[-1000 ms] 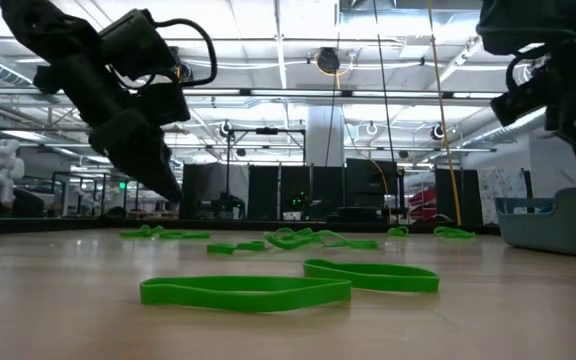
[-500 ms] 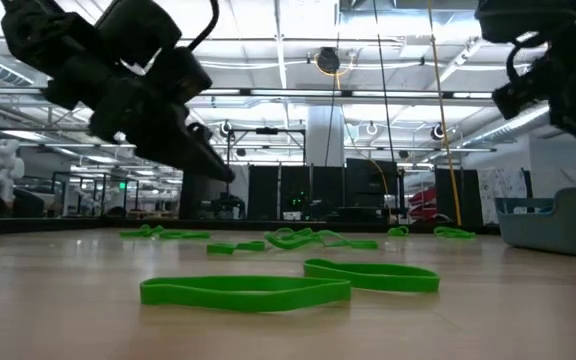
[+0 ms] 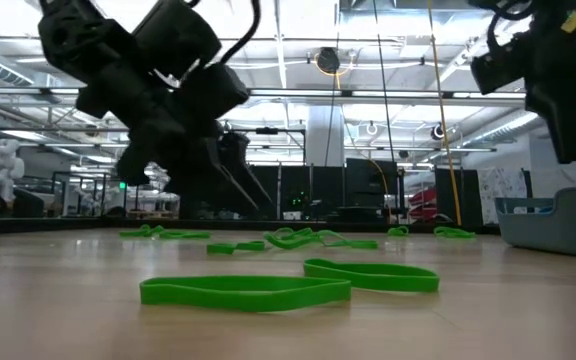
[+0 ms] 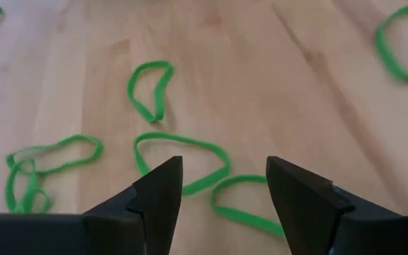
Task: Sort rubber bands into baskets
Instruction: Put the green rubber band into the green bin
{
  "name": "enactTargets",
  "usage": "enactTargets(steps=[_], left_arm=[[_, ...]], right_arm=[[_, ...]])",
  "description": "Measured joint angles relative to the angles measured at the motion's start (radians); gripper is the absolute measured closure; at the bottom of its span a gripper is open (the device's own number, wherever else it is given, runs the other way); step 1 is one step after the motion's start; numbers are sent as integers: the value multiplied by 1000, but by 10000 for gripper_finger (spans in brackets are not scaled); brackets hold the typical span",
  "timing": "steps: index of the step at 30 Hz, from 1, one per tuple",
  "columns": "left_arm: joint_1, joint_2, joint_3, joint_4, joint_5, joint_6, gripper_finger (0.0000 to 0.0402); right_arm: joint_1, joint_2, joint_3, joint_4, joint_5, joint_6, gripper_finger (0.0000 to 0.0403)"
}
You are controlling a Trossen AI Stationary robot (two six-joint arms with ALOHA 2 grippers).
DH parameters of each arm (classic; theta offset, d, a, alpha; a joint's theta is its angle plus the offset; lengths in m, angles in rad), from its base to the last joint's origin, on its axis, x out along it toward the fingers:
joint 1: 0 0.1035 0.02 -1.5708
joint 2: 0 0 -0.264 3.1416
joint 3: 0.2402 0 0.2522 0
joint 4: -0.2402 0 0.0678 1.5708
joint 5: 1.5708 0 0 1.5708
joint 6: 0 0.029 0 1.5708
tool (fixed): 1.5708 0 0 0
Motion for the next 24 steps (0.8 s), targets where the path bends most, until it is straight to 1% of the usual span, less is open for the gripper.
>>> enactTargets(steps=[3,6,10,16,20,24], left_arm=[[1,29,39,-47,-28,78,189],[7,60,84,-98,-35,124,189],[38,106,148,-176,-35,132,189],[59,143,202,-261,10,131,197],[59,143,202,-264,15,130,229],[58,143,202,-276,21,130,289]], right_arm=[[-1,0,0,44,5,-30,202],[-1,0,0,73,6,-43,202],[-1,0,0,80,8,-43,202],[-1,0,0,81,9,-47,202],[-1,0,0,81,29,-65,202],[-1,0,0,98,56,-66,202]])
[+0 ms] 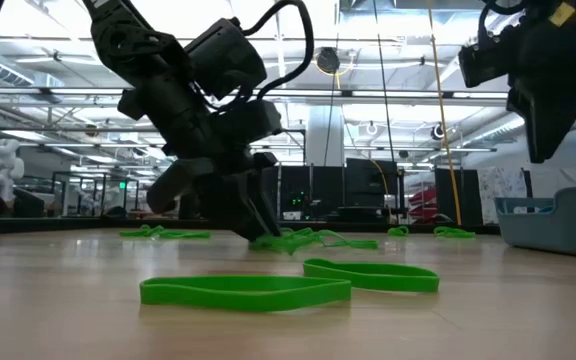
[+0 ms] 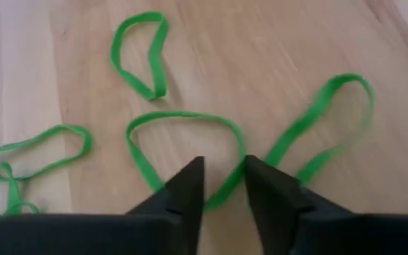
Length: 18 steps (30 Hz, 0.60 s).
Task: Sort rubber bands into baskets
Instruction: Put the green rubber band into the green bin
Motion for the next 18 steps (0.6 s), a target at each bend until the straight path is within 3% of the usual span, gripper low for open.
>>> enactTargets(steps=[5,11,18], left_arm=[[-3,-12,-3,-18,5,-9,387],[-32,-90,-3,-11,2,-10,397],[-73,-232,-3,-59,7,-57,399]], right_arm=[[0,0,0,124,1,-15,202],[0,0,0,436,9,-165,202],[-6,75,0,805,148,-429,202]])
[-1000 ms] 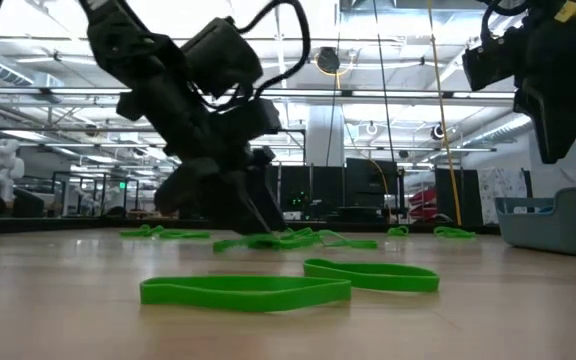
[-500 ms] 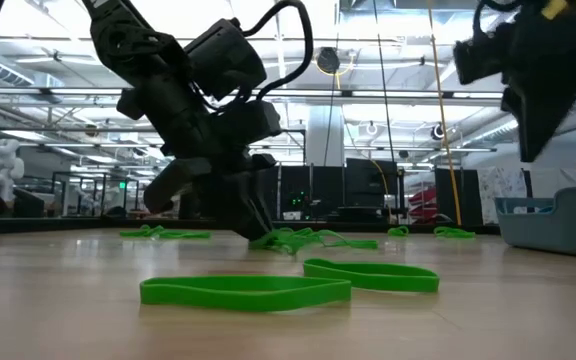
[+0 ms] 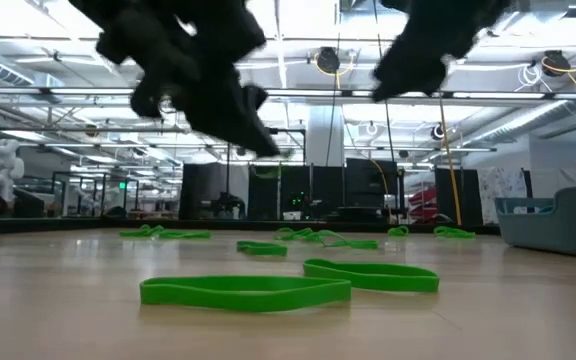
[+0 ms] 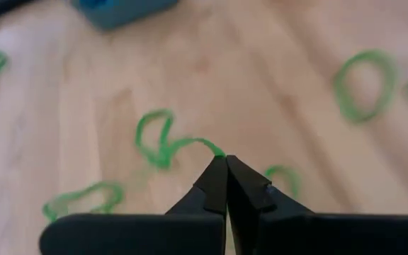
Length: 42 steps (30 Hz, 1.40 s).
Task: Sort rubber bands into baskets
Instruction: Put the green rubber band into the green bin
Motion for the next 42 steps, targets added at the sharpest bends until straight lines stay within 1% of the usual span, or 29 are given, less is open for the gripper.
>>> enactTargets(steps=[4,7,11,13,18,21,24,26,29,31,34,37,42], left_arm=[[-32,-59,0,7,70,-4,400],[-55,-84,0,4,75,-5,400],[-78,-99,0,-2,76,-5,401],[-85,-102,0,2,71,-5,401],[-91,-106,0,14,66,-25,401],[-91,-106,0,18,63,-30,401],[-91,-106,0,18,32,-31,401],[-91,-106,0,18,15,-32,401],[-92,-106,0,16,12,-51,401],[-102,-115,0,-16,12,-85,401],[-139,-178,0,-152,13,-147,401],[-189,-257,1,-279,13,-270,401],[-298,-349,2,-362,12,-493,401]], right_arm=[[-1,103,0,220,36,-302,202],[3,183,0,392,34,-516,202],[9,253,0,554,36,-668,202],[9,274,0,590,31,-686,202],[8,315,0,617,28,-697,202],[8,322,0,638,27,-697,202],[8,325,0,645,24,-697,202],[8,325,0,652,3,-697,202],[8,325,0,640,7,-697,202],[8,325,0,616,24,-680,202],[9,325,0,581,58,-620,202],[9,325,0,551,58,-570,202],[9,325,0,538,57,-510,202]])
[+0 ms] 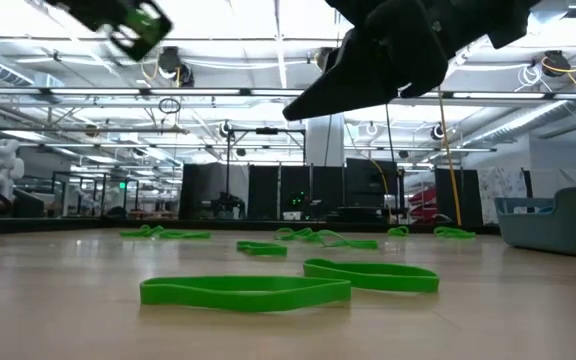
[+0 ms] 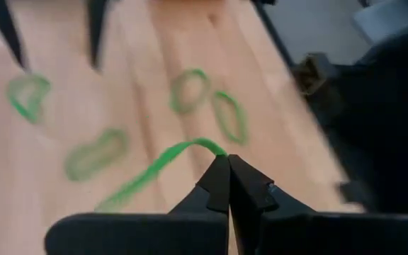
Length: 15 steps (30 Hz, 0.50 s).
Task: Sort rubber bands into baskets
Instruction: Put the green rubber band into the green bin
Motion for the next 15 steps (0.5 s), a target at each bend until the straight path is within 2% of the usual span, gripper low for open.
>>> enactTargets(steps=[8,15], left_arm=[[-198,8,-1,-253,15,-494,402],[-385,8,-1,-269,36,-846,402]], right_arm=[[0,-1,0,0,-3,53,202],[1,-1,0,-1,-3,51,202]])
